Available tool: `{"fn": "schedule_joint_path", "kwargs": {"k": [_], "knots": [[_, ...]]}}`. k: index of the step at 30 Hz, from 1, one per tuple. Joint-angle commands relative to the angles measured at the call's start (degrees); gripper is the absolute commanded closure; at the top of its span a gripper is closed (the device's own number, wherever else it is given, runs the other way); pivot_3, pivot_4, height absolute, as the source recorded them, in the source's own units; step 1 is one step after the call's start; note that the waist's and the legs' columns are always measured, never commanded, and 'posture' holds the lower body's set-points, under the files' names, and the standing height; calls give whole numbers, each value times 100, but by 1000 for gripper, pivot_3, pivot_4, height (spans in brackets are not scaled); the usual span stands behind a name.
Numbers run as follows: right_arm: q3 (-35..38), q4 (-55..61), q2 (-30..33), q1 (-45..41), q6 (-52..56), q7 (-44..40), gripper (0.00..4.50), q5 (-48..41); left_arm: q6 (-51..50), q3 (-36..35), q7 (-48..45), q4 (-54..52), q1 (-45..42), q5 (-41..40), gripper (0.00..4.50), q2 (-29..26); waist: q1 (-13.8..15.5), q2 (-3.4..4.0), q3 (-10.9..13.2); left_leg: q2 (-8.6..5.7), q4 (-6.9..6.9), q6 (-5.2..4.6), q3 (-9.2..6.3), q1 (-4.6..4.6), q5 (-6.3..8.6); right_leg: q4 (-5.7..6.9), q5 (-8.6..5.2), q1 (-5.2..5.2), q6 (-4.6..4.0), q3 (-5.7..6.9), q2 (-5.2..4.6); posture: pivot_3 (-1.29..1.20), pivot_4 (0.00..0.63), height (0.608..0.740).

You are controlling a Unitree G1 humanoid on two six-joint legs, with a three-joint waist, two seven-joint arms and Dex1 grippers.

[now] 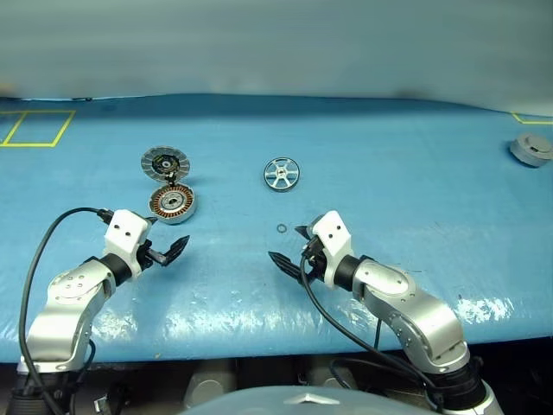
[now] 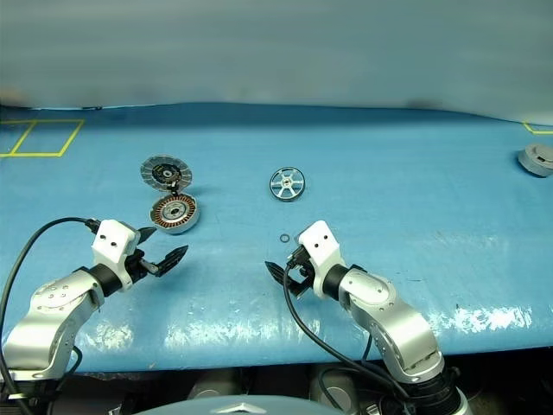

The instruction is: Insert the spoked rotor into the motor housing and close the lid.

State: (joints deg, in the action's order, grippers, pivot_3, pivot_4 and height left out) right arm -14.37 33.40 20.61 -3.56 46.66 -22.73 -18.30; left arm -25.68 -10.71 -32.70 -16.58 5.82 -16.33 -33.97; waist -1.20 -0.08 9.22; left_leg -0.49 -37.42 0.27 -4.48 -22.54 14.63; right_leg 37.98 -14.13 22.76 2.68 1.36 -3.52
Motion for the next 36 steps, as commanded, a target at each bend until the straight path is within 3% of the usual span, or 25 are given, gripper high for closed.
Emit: {"fn": "schedule_joint_path", "kwargs": {"k": [1, 29, 32, 36], "knots": [[21, 175, 3, -78, -112, -21, 38, -1, 111, -84, -52, -76, -56, 12, 0, -73, 0, 0, 0, 0, 0, 0, 0, 0, 0, 0, 0, 0, 0, 0, 0, 0, 150, 740], [28, 186, 4, -65, -117, -11, 38, -1, -29, -120, -224, -81, -133, -33, 0, -153, 0, 0, 0, 0, -4, 0, 1, 0, 0, 2, 1, 0, 2, -2, 1, 0, 150, 740], [8, 161, -21, -94, -128, -4, 38, 8, -226, -97, -291, -127, -177, -18, 0, -310, -1, 0, 0, 0, -4, 0, 1, 0, 0, 3, 1, 0, 2, -2, 1, 0, 150, 740], [-27, 108, -60, -149, -145, -9, 38, 17, -882, 147, -502, -266, -350, 160, 0, -994, -17, -1, 0, 2, -8, 0, 1, 1, 0, 11, 1, 1, 2, -1, 5, 0, 150, 740]]}}
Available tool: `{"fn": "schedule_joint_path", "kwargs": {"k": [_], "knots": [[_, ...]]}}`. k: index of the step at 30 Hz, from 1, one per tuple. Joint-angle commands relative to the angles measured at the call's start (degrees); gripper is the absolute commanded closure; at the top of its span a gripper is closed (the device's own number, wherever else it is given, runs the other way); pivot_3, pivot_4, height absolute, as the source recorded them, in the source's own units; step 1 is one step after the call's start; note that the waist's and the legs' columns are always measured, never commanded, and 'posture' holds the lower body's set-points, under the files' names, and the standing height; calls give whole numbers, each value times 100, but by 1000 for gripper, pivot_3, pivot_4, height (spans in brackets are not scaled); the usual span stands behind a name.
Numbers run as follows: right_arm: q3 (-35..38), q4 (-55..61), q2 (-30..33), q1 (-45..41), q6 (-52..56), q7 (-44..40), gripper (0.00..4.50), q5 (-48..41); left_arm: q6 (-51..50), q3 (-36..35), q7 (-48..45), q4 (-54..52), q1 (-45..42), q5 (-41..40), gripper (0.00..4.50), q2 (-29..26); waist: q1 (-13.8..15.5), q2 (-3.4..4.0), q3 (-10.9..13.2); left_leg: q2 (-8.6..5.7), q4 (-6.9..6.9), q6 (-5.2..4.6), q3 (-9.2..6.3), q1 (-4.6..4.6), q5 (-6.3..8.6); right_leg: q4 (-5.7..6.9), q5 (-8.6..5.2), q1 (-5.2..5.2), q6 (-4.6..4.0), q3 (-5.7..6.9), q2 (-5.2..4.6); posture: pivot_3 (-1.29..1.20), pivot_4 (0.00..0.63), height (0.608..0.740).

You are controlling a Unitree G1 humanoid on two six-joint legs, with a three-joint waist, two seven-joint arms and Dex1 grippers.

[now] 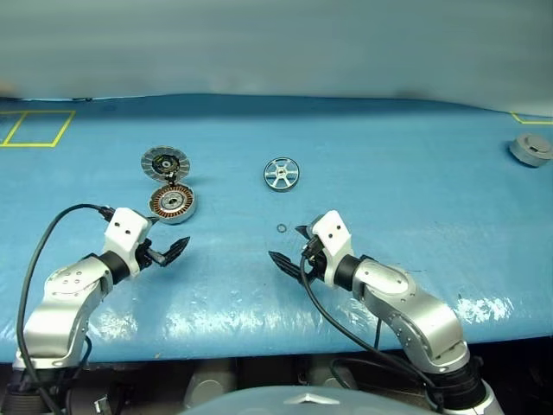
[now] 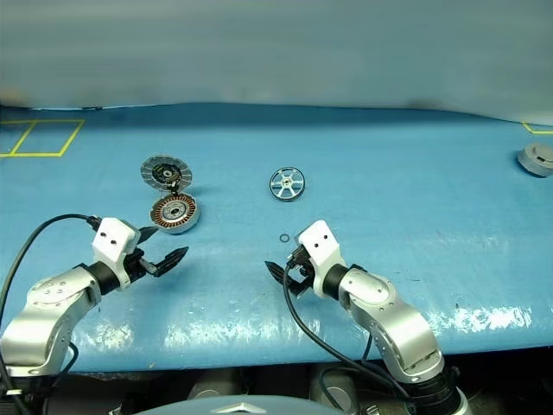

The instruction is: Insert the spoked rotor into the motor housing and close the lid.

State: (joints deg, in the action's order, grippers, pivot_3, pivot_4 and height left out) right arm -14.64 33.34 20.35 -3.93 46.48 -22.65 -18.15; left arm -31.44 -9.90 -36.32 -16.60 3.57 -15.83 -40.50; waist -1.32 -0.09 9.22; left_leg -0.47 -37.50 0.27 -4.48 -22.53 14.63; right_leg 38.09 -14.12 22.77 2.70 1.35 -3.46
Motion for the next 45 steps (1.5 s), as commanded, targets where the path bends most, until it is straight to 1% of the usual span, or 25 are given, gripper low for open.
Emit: {"fn": "schedule_joint_path", "kwargs": {"k": [1, 3, 5, 7, 9, 10, 13, 16, 19, 21, 24, 31, 38, 41, 45], "knots": [[-12, 92, -42, -133, -133, -25, 38, 6, -432, 100, -279, -304, -193, 92, 0, -570, -8, 1, 0, 0, -1, 0, 0, 1, 0, 1, 0, 0, 0, -1, 0, 0, 150, 740], [-30, 50, -49, -174, -151, -55, 38, 6, -775, 102, -555, -365, -456, -40, 0, -994, -6, -8, 4, -1, -1, 0, 3, 3, 0, 3, 0, -1, 1, -4, 0, 0, 150, 740], [-53, 1, -59, -215, -164, -81, 38, 3, -884, 221, -990, -417, -675, -113, 0, -1458, -5, -12, 4, 0, -3, 0, 2, 2, 0, 3, 0, 0, 1, -4, 1, 0, 150, 740], [-88, -59, -61, -273, -180, -140, 38, -14, -1018, 582, -1536, -397, -1046, -44, 0, -2080, -3, -12, 5, 0, -3, 0, 4, 2, 0, 1, -1, 0, 1, -5, 0, 0, 150, 740], [-135, -143, -81, -351, -197, -203, 38, -18, -1070, 1066, -2057, -220, -1592, 68, 0, -2529, -8, -10, 7, -1, -2, 0, 6, 0, 0, 2, 0, 3, 1, -4, 1, 0, 150, 740], [-151, -173, -90, -378, -204, -222, 38, -15, -1076, 1231, -2205, -137, -1788, 94, 0, -2625, -10, -9, 8, -1, -1, 0, 10, 2, 0, 1, 0, 4, 1, -9, 1, 0, 150, 740], [-224, -274, -117, -490, -240, -302, 38, -20, -1079, 2111, -2894, 333, -2800, 470, 0, -2774, -19, -9, 7, -1, -1, 0, 28, 2, 0, 3, 0, 6, 2, -13, 3, 0, 150, 740], [-257, -352, -148, -570, -252, -344, 38, -25, -903, 3013, -3482, 964, -3712, 1133, 0, -2672, -29, -10, 8, 0, -1, 0, 40, -1, 0, 7, 0, 9, 3, -15, 8, 0, 150, 740], [-274, -369, -150, -599, -233, -382, 38, -36, -872, 3645, -3807, 1526, -4397, 1663, 0, -2409, -49, -11, 8, 1, -2, -4, 52, -2, 1, 9, -7, 16, 15, -28, 11, 0, 150, 740], [-277, -364, -139, -602, -211, -405, 38, -45, -781, 3964, -3948, 1954, -4763, 2008, 0, -2195, -48, -14, 9, 0, -4, -7, 57, -4, 3, 10, -7, 16, 17, -35, 10, 0, 150, 740], [-272, -364, -123, -603, -198, -419, 38, -50, -693, 4253, -4086, 2374, -5061, 2389, 0, -1951, -71, -16, 10, 1, -12, -15, 66, -7, 7, 10, -6, 19, 19, -45, 10, 0, 150, 740], [-285, -372, -118, -608, -191, -425, 38, -67, -660, 4482, -4365, 2891, -5433, 2922, 0, -1589, -80, -26, 16, 3, -21, -22, 77, -16, 11, 12, -3, 28, 20, -56, 10, 0, 150, 740], [-311, -395, -115, -622, -227, -449, 38, -63, -544, 4436, -4411, 3277, -5613, 3197, 0, -1278, -80, -32, 20, 3, -37, -25, 81, -16, 13, 26, -2, 29, 23, -61, 8, 0, 150, 740], [-316, -405, -125, -631, -265, -440, 38, -43, -527, 4394, -4311, 3512, -5670, 3267, 0, -1041, -71, -34, 21, 3, -45, -25, 81, -15, 13, 36, -3, 30, 23, -63, 8, 0, 150, 740], [-272, -368, -160, -575, -280, -382, 38, -39, -412, 4381, -4241, 3777, -5693, 3376, 0, -864, -75, -38, 23, 2, -54, -25, 81, -15, 13, 48, -3, 32, 24, -65, 8, 0, 150, 740]]}}
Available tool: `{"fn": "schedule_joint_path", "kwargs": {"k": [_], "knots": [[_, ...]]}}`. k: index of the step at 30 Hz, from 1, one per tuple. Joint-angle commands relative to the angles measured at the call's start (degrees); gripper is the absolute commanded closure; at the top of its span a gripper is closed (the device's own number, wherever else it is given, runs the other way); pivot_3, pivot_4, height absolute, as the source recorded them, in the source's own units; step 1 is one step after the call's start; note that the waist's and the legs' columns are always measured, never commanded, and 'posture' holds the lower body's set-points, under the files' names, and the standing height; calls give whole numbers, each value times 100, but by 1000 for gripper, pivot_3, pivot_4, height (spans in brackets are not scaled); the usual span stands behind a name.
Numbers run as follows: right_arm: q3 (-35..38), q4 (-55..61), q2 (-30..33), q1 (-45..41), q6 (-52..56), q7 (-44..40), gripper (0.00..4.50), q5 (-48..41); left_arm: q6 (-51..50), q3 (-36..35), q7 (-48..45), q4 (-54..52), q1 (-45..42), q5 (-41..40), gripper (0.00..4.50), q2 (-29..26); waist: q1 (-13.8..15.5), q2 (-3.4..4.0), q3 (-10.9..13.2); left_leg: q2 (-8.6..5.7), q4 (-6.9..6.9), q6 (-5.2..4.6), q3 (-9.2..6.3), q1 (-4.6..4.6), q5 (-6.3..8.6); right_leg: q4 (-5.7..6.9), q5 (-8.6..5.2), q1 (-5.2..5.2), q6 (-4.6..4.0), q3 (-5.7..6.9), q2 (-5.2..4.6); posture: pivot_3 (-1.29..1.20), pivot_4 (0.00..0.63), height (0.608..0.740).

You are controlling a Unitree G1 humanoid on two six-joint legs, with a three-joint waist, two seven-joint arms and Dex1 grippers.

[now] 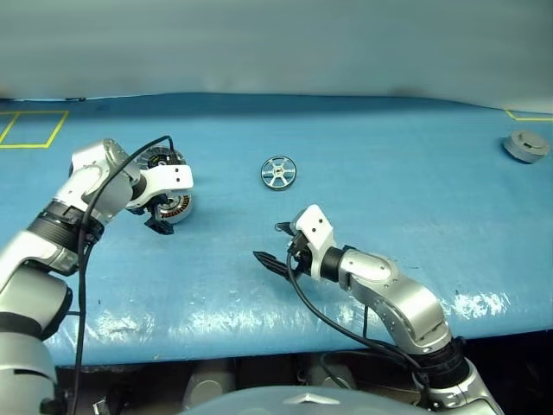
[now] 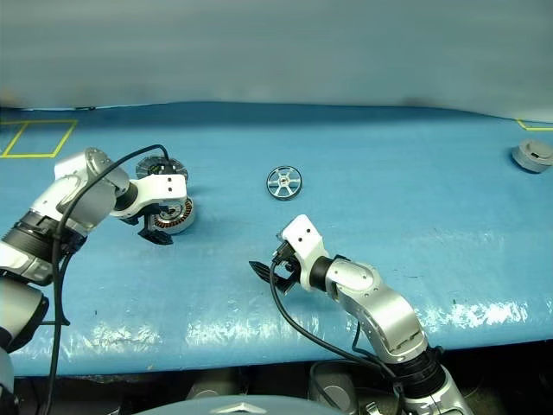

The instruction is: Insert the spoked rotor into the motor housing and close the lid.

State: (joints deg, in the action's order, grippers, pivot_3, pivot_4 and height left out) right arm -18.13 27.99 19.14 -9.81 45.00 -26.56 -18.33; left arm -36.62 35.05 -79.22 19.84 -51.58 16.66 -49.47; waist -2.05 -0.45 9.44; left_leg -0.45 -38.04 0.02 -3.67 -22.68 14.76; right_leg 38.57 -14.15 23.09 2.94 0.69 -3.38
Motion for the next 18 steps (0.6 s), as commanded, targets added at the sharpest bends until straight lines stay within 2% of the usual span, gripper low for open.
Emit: {"fn": "schedule_joint_path", "kwargs": {"k": [1, 10, 13, 18], "knots": [[80, 179, -33, 34, -135, 16, 38, -16, 114, -137, 17, 160, -180, 110, 0, 66, -5, -3, 2, 0, -1, 0, 1, 0, 0, 5, 0, 3, 0, -3, 0, 0, 150, 740], [163, 282, -29, 183, -114, 129, 38, -7, 245, -110, 96, 644, -289, 312, 0, 343, -5, -5, 3, 0, -3, 0, 13, -2, 0, 24, 2, 22, -3, -21, 0, 0, 150, 740], [168, 305, -37, 203, -107, 158, 0, -13, 222, -108, 168, 832, -316, 412, 575, 446, -3, -9, 5, -1, -5, 0, 14, -2, 0, 26, 3, 23, -6, -20, 0, 0, 150, 740], [181, 321, -43, 238, -118, 203, 0, -11, 316, -136, 289, 990, -264, 500, 2201, 517, -8, -11, 6, -1, -4, -1, 14, -2, 0, 27, 5, 27, -9, -28, 0, 0, 150, 740]]}}
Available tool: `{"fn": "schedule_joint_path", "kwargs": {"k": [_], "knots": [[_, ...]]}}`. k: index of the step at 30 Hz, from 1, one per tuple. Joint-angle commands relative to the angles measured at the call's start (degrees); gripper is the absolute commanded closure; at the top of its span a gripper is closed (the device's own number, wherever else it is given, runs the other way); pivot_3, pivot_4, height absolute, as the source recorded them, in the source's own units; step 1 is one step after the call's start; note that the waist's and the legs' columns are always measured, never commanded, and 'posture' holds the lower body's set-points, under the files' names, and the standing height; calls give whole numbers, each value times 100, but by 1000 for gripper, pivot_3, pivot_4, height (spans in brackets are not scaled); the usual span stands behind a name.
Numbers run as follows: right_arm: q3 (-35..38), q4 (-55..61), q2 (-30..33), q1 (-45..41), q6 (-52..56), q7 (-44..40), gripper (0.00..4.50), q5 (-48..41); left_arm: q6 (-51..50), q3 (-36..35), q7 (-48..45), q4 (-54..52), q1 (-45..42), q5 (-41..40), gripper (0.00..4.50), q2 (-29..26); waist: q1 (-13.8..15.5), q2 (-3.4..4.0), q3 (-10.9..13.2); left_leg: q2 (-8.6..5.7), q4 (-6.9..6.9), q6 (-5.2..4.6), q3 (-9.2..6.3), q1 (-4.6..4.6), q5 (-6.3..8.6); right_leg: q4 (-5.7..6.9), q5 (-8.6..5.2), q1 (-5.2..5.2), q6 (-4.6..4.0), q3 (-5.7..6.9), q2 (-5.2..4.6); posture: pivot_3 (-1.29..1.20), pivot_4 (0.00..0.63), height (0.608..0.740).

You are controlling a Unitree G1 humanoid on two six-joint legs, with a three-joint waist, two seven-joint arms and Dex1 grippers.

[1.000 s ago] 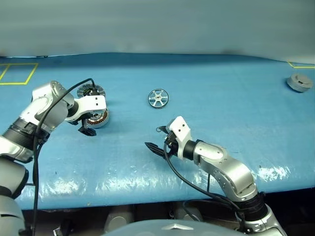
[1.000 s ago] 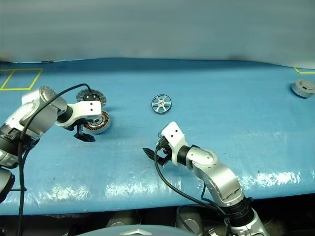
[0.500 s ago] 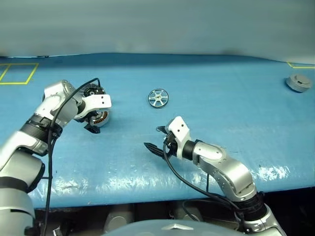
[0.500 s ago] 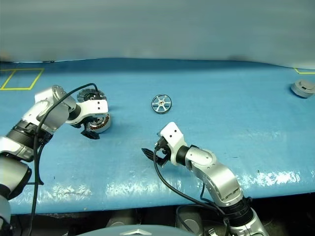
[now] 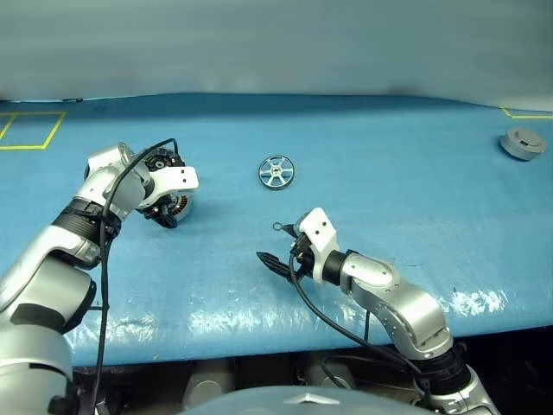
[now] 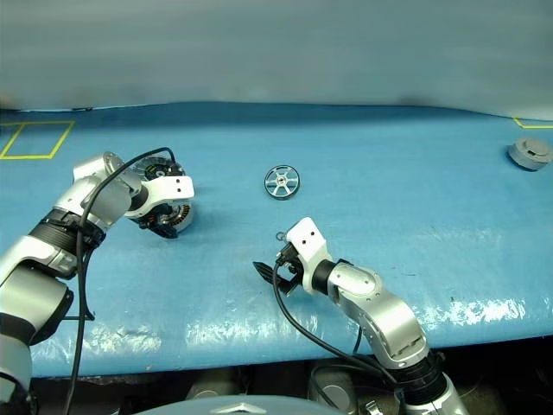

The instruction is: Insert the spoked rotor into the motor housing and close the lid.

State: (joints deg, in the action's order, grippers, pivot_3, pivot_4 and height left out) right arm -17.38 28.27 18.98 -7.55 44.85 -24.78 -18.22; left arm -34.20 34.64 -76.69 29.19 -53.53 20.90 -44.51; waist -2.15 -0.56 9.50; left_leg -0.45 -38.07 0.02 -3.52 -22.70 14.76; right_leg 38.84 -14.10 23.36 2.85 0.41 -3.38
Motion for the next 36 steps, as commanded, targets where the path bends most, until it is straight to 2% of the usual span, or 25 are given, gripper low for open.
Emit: {"fn": "schedule_joint_path", "kwargs": {"k": [1, 5, 11, 17, 29, 36], "knots": [[106, 294, -26, 12, -103, 30, 0, -23, 75, -97, 18, -1, -47, 91, 2437, 8, 5, 0, 0, -1, 1, 0, 0, 1, 0, 1, 0, 0, 0, -1, -1, 0, 150, 740], [116, 301, -22, 11, -101, 39, 0, -29, 88, -152, -87, -326, 79, 80, 2436, -84, 4, -1, 0, -1, -4, 0, 0, 1, 0, 6, 1, 0, 0, -1, 0, 0, 150, 740], [122, 278, -40, 27, -117, 48, 0, -26, -120, -269, -475, -1816, 654, -107, 2436, -422, 3, -2, 0, 0, 0, -1, 1, -1, 1, 4, 1, 5, 0, -10, -1, 0, 150, 740], [78, 233, -115, 56, -144, 68, 0, -7, -787, -286, -501, -2822, 1029, -205, 2436, -301, 17, -2, 0, -1, -4, -3, 3, 0, 1, 5, 1, 3, 1, -10, -2, 0, 150, 740], [94, 234, -240, 224, -227, 187, 0, 14, -2138, 41, -547, -3400, 858, -673, 2436, 246, 23, -2, 0, -3, -11, -3, 3, 0, 1, 9, 3, 0, 7, -11, -2, 0, 150, 740], [129, 244, -282, 318, -295, 269, 0, 28, -2600, 418, -706, -3722, 629, -981, 2436, 274, 23, -3, 0, -3, -10, -4, 4, 1, 1, 8, 3, -1, 7, -13, -2, 0, 150, 740]]}}
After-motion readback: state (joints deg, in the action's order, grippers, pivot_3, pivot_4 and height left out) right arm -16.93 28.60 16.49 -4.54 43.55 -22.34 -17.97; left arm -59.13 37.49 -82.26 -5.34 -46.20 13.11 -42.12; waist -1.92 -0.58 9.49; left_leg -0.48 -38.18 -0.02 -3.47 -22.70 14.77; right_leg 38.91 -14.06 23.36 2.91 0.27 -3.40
